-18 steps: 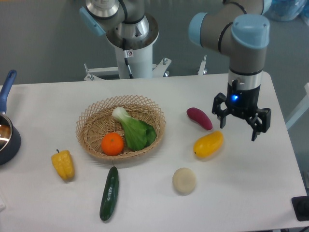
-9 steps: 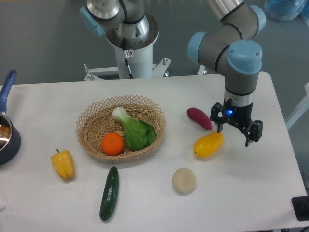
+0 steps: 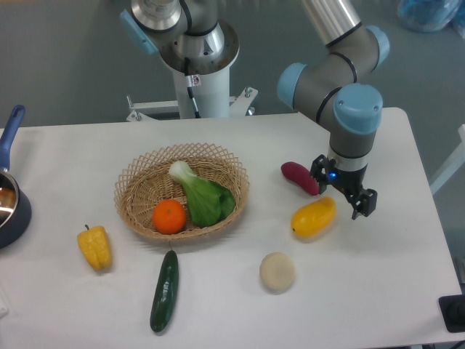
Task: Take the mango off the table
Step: 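Move the open gripper down over the yellow mango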
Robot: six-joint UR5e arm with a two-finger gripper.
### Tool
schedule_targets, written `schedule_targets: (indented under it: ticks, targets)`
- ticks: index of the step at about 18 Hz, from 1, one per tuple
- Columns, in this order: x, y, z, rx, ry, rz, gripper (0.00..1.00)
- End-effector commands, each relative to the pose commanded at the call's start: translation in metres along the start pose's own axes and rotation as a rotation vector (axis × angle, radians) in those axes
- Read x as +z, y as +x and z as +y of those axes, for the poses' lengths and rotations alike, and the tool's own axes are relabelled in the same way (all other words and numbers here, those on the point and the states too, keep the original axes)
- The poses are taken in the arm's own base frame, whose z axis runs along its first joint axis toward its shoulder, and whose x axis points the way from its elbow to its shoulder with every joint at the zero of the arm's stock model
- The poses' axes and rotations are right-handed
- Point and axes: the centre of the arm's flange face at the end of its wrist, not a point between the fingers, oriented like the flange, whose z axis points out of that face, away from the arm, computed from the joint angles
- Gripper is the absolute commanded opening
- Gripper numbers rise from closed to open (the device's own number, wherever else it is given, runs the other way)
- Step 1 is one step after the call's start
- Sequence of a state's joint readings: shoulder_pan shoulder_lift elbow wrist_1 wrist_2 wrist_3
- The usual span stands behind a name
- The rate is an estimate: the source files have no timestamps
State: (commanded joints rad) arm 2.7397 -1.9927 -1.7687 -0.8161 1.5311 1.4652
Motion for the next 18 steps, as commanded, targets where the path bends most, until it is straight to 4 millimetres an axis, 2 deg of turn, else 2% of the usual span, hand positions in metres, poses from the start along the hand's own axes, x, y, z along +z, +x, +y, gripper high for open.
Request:
schedule_targets:
  ticks: [3,13,16,18]
  targets:
    - [0.007,0.001,-0.005,-0.029,0.056,0.019,1.00]
    - [0.022,0.006,-0.013,-0.003,0.054,0.045,1.00]
    - [0.032,0.008,-0.019,0.004,0.053,0.060,1.00]
    - [0.036,0.008,-0.031,0.020,0.052,0.063,1.00]
